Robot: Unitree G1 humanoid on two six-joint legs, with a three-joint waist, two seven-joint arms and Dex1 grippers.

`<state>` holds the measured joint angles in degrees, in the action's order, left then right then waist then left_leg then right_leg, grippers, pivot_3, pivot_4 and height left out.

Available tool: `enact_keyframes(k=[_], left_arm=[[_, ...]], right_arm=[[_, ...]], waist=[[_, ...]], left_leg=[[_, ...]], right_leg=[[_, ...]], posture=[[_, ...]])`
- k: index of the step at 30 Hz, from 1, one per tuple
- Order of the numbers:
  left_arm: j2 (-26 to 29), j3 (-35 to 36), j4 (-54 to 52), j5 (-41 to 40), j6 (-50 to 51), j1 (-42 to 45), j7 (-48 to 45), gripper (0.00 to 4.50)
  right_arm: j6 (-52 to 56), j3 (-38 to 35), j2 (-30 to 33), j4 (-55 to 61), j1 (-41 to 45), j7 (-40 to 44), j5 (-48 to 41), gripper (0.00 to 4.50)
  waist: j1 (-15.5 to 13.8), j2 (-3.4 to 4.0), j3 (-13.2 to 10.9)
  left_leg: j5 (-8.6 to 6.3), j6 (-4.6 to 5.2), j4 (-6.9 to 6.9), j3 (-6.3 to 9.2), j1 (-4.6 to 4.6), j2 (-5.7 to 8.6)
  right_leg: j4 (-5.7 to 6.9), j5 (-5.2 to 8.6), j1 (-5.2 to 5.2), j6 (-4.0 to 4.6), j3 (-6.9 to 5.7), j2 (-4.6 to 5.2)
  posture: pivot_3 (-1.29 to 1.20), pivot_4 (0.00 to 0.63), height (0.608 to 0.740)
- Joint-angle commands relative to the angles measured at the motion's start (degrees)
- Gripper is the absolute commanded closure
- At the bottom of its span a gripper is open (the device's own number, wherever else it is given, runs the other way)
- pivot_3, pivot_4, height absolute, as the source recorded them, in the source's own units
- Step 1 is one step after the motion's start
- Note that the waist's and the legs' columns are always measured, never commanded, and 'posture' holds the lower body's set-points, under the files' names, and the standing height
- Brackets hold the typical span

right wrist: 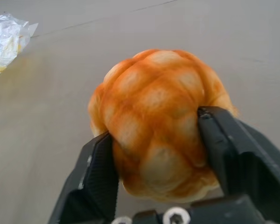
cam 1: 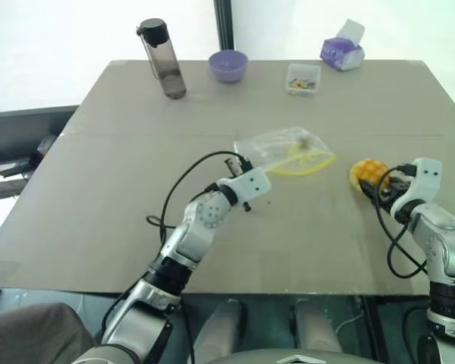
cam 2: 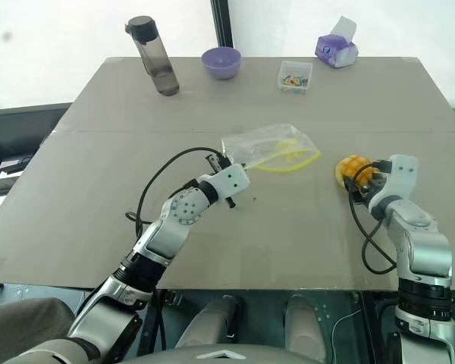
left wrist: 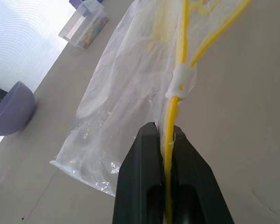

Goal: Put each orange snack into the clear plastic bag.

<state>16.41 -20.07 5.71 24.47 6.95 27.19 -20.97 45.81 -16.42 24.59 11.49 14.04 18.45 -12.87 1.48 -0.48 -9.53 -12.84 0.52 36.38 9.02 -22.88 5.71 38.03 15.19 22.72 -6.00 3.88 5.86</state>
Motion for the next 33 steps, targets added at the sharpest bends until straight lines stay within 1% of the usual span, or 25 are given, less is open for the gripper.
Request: enact_keyframes(k=[1,2,3,4,5,9,11,14,17,23,26,29,33], left_arm=[[-0.47,0.50,-0.49,-0.28,-0.72,1.17,0.50,4.50],[-0.54,0.47,-0.44,-0.27,-0.71,1.19,0.53,4.50],[-0.64,0.46,-0.43,-0.25,-0.69,1.21,0.57,4.50],[-0.72,0.47,-0.43,-0.25,-0.68,1.20,0.60,4.50],[-0.81,0.47,-0.40,-0.22,-0.67,1.21,0.64,4.50],[-1.10,0.46,-0.12,-0.04,-0.65,1.22,0.78,4.50],[-1.19,0.49,-0.03,-0.01,-0.62,1.25,0.84,4.50],[-1.45,0.46,0.25,0.08,-0.54,1.37,1.07,4.50],[-1.62,0.68,0.70,0.17,-0.39,1.74,1.53,4.50],[-1.60,0.83,1.12,0.20,-0.09,2.05,2.13,4.50],[-1.62,0.59,1.16,0.02,-0.48,2.09,1.87,4.50],[-1.89,0.31,1.10,0.00,-0.64,2.12,1.84,4.50],[-1.94,0.13,1.08,0.00,-0.81,2.17,1.73,4.50]], right_arm=[[0.14,0.75,0.59,0.32,-1.22,0.12,-0.20,3.09],[0.05,0.79,0.70,0.33,-1.24,0.11,-0.15,3.55],[0.26,0.68,0.72,0.44,-1.24,0.02,-0.24,3.80],[0.67,0.59,0.77,0.58,-1.20,-0.10,-0.34,4.17],[1.26,0.44,0.88,0.84,-1.03,0.14,-0.77,4.39],[1.65,-0.25,1.03,4.26,-0.25,4.01,-5.52,4.39],[2.10,-0.24,1.18,8.21,-0.34,7.81,-10.13,4.39],[3.41,-0.09,1.19,12.70,-1.86,12.34,-16.40,4.39],[3.42,0.78,1.32,14.96,-3.78,14.08,-19.31,4.39],[3.45,1.27,2.23,15.13,-4.77,12.90,-20.76,4.39],[3.87,2.03,2.61,15.16,-3.63,12.37,-21.05,4.39],[3.31,4.02,3.45,13.50,-2.91,11.43,-19.04,4.39],[3.39,4.26,2.88,11.92,-0.79,10.53,-19.79,4.39]], waist=[[-0.05,0.00,0.00],[-0.06,0.00,0.00],[-0.09,0.00,0.00],[-0.12,0.00,0.00],[-0.17,0.00,0.00],[-0.31,0.00,0.00],[-0.34,0.01,-0.01],[-0.45,0.00,-0.01],[-0.76,-0.01,-0.01],[-0.75,-0.01,-0.01],[-0.75,-0.01,-0.01],[-0.72,-0.01,-0.01],[-0.73,-0.01,-0.02]], left_leg=[[0.00,0.00,0.00,0.00,0.00,0.00],[0.00,0.00,0.00,-0.01,0.00,0.00],[0.00,0.00,0.00,-0.01,0.00,0.00],[0.00,0.00,0.00,0.00,0.00,0.00],[0.00,0.00,0.00,0.00,0.00,0.00],[0.00,0.00,0.00,0.00,0.00,0.00],[0.00,0.00,0.00,-0.01,0.00,-0.01],[-0.01,0.01,0.00,0.00,-0.03,-0.01],[-0.01,0.02,0.01,0.01,-0.03,0.00],[-0.01,0.01,0.01,0.02,-0.03,0.01],[-0.01,0.01,0.01,0.02,-0.03,0.00],[-0.01,0.01,0.01,0.02,-0.03,0.00],[-0.01,0.01,0.01,0.01,-0.03,0.00]], right_leg=[[0.00,0.00,0.00,0.00,0.00,0.00],[0.00,0.00,0.00,0.00,0.00,0.00],[0.00,0.00,0.00,0.00,0.00,0.00],[0.00,0.00,0.00,0.00,0.00,0.00],[0.00,0.00,0.00,0.00,0.00,0.00],[0.00,0.00,0.00,0.00,0.00,0.00],[0.00,0.00,0.01,0.00,0.01,-0.01],[-0.02,0.00,0.02,0.00,0.01,-0.01],[-0.03,0.00,0.00,-0.01,0.00,0.00],[-0.03,0.00,0.00,-0.01,-0.03,0.02],[-0.03,0.00,0.01,-0.01,-0.03,0.01],[-0.03,0.00,0.01,-0.01,-0.03,0.01],[-0.03,0.00,0.01,-0.01,-0.03,0.01]], posture=[[0.00,0.150,0.739],[0.00,0.150,0.739],[0.00,0.150,0.739],[0.00,0.150,0.739],[0.00,0.150,0.739],[0.00,0.150,0.739],[0.00,0.150,0.739],[0.00,0.150,0.739],[0.00,0.150,0.739],[0.00,0.150,0.739],[0.00,0.150,0.739],[0.00,0.150,0.739],[0.00,0.150,0.739]])
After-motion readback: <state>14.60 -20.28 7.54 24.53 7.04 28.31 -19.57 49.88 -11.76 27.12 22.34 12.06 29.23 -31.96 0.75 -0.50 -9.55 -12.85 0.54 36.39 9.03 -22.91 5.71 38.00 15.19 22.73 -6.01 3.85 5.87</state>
